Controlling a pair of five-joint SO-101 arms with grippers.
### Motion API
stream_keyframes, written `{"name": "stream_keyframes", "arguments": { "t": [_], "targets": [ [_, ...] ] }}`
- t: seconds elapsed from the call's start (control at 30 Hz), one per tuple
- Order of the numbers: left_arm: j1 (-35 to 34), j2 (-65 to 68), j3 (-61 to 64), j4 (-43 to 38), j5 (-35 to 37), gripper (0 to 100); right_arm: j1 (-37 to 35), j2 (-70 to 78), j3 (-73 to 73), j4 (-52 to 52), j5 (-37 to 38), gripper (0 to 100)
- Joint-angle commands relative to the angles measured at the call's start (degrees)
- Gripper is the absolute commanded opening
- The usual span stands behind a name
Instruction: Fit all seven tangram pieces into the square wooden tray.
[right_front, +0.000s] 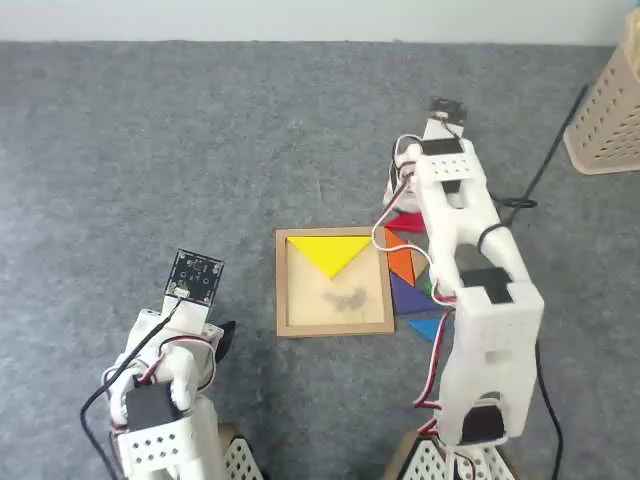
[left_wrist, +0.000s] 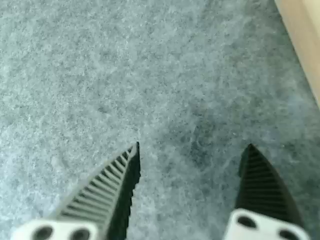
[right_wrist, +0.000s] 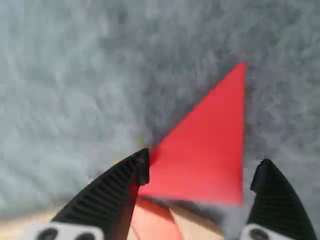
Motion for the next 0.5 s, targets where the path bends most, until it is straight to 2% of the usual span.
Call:
{"name": "stream_keyframes", "arguments": {
  "t": [0.0, 0.2, 0.47],
  "targets": [
    [0.1, -1.0, -0.7, 0.1, 0.4, 30, 0.4, 3.0, -7.6, 0.7, -5.0, 32.2],
    [0.1, -1.0, -0.7, 0.1, 0.4, 30, 4.4, 8.6, -9.9, 1.5, -5.1, 31.8],
    [0.1, -1.0, -0.7, 0.1, 0.4, 30, 9.5, 8.2, -14.2, 15.7, -4.3, 31.8]
  ]
}}
